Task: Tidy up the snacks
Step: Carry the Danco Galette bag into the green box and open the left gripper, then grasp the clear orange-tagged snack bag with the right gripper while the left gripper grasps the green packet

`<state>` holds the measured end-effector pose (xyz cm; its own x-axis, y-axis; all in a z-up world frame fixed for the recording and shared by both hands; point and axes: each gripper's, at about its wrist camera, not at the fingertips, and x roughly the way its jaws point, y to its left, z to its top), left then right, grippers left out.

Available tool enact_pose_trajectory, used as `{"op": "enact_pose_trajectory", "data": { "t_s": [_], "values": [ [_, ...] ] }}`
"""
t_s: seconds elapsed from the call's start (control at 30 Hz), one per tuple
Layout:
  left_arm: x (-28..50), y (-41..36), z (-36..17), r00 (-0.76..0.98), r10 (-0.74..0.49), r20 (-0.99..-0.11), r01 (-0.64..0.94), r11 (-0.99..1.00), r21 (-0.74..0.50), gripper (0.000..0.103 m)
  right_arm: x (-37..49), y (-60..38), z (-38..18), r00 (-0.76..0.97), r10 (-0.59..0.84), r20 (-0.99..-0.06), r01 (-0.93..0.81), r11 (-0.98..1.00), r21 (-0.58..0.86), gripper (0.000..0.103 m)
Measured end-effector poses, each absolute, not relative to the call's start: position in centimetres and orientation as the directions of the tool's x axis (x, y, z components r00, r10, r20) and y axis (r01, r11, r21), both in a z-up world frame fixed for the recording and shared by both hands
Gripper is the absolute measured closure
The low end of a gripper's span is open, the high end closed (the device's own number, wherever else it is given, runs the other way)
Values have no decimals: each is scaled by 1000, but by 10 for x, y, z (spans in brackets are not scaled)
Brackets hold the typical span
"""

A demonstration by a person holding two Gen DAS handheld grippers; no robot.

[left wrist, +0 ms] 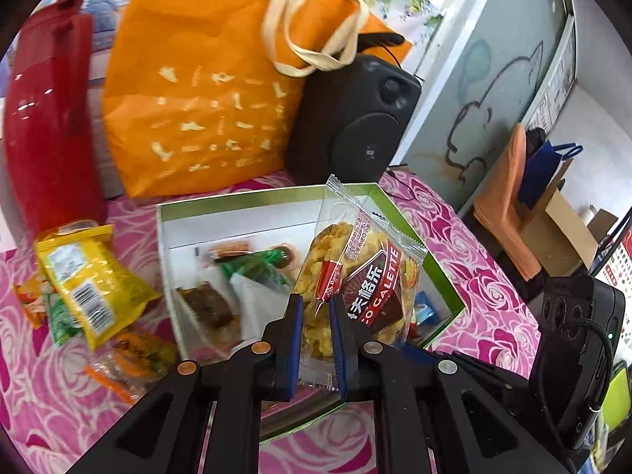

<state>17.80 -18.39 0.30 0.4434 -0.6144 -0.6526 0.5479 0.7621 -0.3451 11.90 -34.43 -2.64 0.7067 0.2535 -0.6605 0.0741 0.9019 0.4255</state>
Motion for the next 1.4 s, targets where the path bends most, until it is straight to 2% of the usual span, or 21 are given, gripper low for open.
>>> {"op": "enact_pose_trajectory", "data": {
  "t_s": [0.1, 0.13, 0.17, 0.2, 0.27, 0.37, 0.47, 0.97, 1.07, 1.2, 1.3, 1.4],
  "values": [
    [184, -195, -5, 435, -607, -665, 550, 764, -338, 89, 121, -342, -30, 706, 249, -663, 52, 916, 399, 29],
    [185, -196, -7, 443, -600, -666, 549, 769, -327, 88, 119, -339, -29, 713, 267, -648, 13, 919, 394, 19],
    [183, -196, -8, 463, -584, -667, 547, 780, -304, 78, 118, -336, -28, 714, 258, -651, 1, 929, 370, 15],
    [182, -196, -7, 492, -556, -670, 538, 799, -268, 48, 117, -332, -26, 718, 244, -652, -8, 939, 342, 10],
    [175, -191, -5, 565, -497, -658, 508, 839, -198, 14, 117, -325, -25, 723, 235, -650, -31, 950, 310, 8],
    [173, -182, -1, 619, -445, -647, 468, 871, -151, 12, 117, -321, -27, 715, 248, -653, -39, 948, 317, 8],
    [174, -173, 1, 632, -437, -640, 450, 879, -156, 12, 116, -315, -28, 717, 237, -656, -46, 955, 294, 2],
    [164, -137, 7, 649, -433, -625, 427, 888, -172, 12, 116, -280, -12, 712, 230, -664, -71, 964, 258, 1],
    [160, -119, 13, 656, -437, -616, 422, 888, -180, 12, 113, -266, -1, 719, 283, -635, -123, 951, 284, 1],
    [158, -69, 20, 713, -362, -601, 343, 927, -152, 12, 117, -229, 10, 688, 381, -618, -238, 923, 304, 1],
    [162, -26, 17, 742, -281, -608, 251, 958, -137, 12, 120, -187, 9, 627, 455, -633, -340, 890, 303, 1],
    [165, 14, 11, 746, -243, -620, 174, 970, -171, 12, 126, -147, 0, 594, 434, -677, -372, 895, 247, 1]
  ]
}}
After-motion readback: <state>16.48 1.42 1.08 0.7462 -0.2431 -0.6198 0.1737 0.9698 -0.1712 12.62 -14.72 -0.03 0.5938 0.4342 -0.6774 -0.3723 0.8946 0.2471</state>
